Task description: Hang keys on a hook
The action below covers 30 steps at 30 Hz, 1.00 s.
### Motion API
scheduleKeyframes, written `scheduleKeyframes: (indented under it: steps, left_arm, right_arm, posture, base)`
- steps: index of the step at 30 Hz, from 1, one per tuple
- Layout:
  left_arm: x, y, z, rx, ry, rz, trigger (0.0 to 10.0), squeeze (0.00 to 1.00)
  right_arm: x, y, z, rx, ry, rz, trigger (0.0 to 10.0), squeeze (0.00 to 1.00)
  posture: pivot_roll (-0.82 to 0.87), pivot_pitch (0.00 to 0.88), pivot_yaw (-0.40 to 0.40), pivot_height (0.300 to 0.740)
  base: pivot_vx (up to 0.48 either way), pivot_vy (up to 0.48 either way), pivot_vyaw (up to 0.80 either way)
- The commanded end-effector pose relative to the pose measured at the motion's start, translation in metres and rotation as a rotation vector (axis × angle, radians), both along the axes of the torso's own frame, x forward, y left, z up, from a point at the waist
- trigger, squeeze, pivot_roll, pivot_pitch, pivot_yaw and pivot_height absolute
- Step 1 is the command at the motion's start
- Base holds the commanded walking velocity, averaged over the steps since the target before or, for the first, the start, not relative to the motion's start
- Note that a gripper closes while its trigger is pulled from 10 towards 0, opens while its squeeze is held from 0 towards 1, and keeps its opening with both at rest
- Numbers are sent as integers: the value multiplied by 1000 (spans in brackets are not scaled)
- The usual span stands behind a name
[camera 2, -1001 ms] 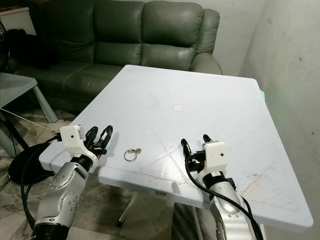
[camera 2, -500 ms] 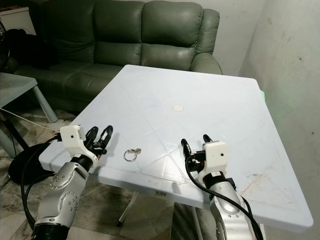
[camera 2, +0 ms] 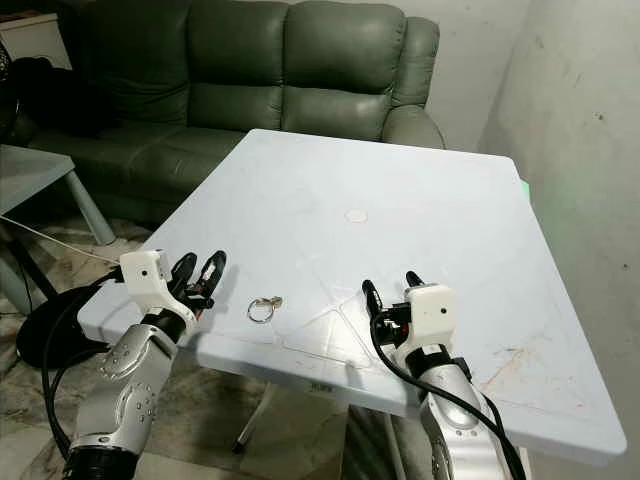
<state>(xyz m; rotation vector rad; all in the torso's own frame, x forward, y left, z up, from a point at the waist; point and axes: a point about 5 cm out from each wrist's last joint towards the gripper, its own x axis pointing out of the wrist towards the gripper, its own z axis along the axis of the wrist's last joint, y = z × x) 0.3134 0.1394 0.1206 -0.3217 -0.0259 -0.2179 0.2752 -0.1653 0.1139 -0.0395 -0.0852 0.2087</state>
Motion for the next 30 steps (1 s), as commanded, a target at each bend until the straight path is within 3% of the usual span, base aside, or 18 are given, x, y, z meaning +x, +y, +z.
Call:
scheduleKeyframes:
  steps: [1,30]
  left_arm:
    - [1,0,3,8,-7,-7,10000,0]
    - [-1,1,1,4,8,-9,10000,0]
  right_arm:
    - [2,-1,4,0,-19,-2,10000,0]
    - [1,-3,3,-3,-16,-10,10000,0]
  posture:
    - [31,0,-5,740]
    - [35,0,-5,740]
  base:
    - [0,0,0]
    - [0,0,0]
